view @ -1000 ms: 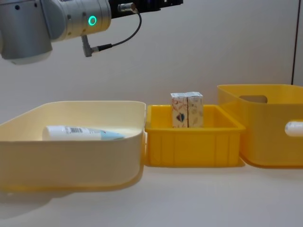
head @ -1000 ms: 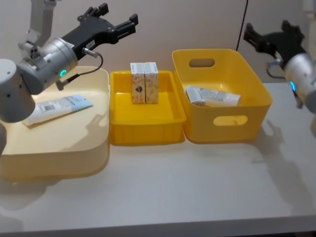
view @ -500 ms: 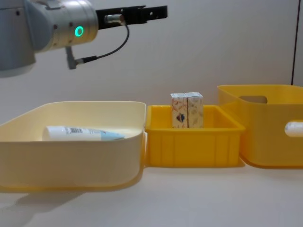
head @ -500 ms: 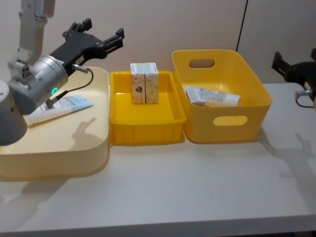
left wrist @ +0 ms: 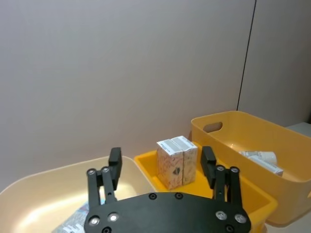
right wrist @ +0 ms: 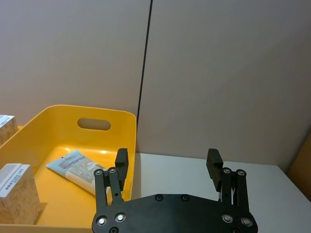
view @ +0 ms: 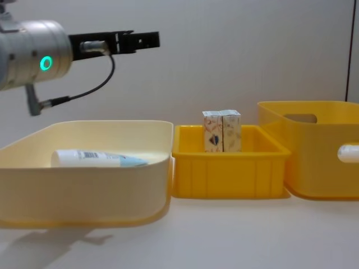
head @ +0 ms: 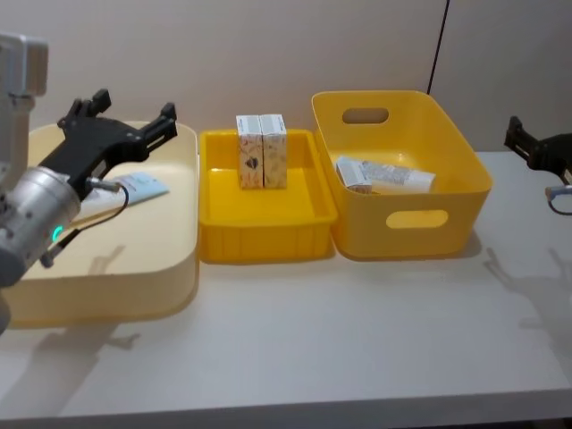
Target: Bimanual collaborative sorting of washing and personal care products
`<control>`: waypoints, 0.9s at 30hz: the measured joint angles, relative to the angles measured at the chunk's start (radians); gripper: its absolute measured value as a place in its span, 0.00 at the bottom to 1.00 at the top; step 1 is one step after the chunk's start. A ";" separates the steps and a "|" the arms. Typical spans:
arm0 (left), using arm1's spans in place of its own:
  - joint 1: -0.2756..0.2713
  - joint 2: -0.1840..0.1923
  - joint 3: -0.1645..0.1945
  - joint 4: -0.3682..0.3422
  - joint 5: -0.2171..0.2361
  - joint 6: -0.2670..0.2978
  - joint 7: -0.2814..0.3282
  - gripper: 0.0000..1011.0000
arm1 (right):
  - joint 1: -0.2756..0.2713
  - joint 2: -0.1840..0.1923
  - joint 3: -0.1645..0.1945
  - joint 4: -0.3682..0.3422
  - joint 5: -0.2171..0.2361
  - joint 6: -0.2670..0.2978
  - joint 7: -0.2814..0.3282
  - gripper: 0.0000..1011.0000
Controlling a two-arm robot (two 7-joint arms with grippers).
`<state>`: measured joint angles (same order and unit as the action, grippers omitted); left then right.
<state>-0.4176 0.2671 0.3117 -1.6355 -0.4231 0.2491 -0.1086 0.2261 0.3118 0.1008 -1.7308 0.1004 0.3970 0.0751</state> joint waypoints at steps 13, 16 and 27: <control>0.040 0.025 0.032 0.003 0.051 -0.052 0.022 0.99 | -0.041 0.004 -0.056 -0.006 0.029 -0.058 0.000 0.99; 0.066 0.042 0.053 0.004 0.082 -0.085 0.036 0.99 | -0.065 0.007 -0.090 -0.010 0.050 -0.097 0.000 0.99; 0.157 0.100 0.124 0.008 0.194 -0.204 0.085 0.99 | -0.164 0.018 -0.223 -0.025 0.127 -0.246 -0.004 0.99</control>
<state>-0.2603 0.3674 0.4355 -1.6275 -0.2294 0.0452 -0.0235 0.0625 0.3297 -0.1224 -1.7558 0.2270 0.1506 0.0708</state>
